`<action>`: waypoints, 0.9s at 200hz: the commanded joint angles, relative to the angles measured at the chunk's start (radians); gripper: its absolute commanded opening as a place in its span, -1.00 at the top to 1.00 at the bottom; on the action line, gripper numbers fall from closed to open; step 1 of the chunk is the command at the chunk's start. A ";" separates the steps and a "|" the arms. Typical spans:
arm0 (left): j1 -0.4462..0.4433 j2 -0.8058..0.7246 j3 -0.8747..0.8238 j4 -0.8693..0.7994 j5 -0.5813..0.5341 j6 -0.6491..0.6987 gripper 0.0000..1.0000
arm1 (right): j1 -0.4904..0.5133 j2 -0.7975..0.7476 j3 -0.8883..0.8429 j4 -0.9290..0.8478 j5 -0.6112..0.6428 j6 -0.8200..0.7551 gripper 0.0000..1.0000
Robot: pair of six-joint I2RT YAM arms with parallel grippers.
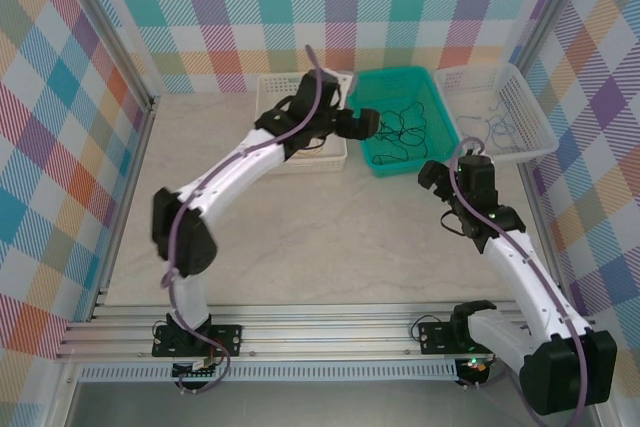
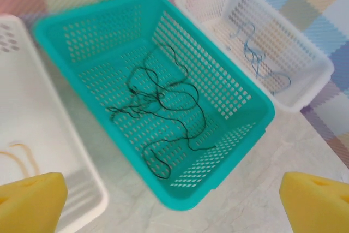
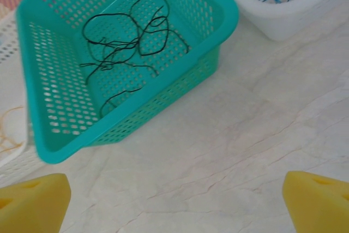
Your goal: Untangle the cables
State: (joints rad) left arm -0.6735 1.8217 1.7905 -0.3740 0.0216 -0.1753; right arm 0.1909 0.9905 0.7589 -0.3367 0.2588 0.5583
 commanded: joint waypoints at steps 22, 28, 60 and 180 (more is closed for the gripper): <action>0.009 -0.260 -0.390 0.214 -0.277 0.053 -1.00 | -0.016 0.075 0.006 0.104 0.109 -0.123 -0.99; 0.013 -0.293 -0.433 0.216 -0.306 0.059 -1.00 | -0.019 0.085 0.006 0.115 0.114 -0.136 -1.00; 0.048 -0.454 -0.608 0.199 -0.486 0.110 -1.00 | -0.042 0.121 -0.008 0.168 0.128 -0.173 -0.99; 0.509 -0.811 -1.216 0.459 -0.584 0.080 -1.00 | -0.114 0.274 -0.154 0.496 0.158 -0.292 -0.99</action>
State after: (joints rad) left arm -0.2508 1.0122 0.6823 -0.0620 -0.5629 -0.0410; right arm 0.0837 1.2331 0.6312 0.0326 0.3874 0.3141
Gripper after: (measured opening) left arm 0.998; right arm 0.996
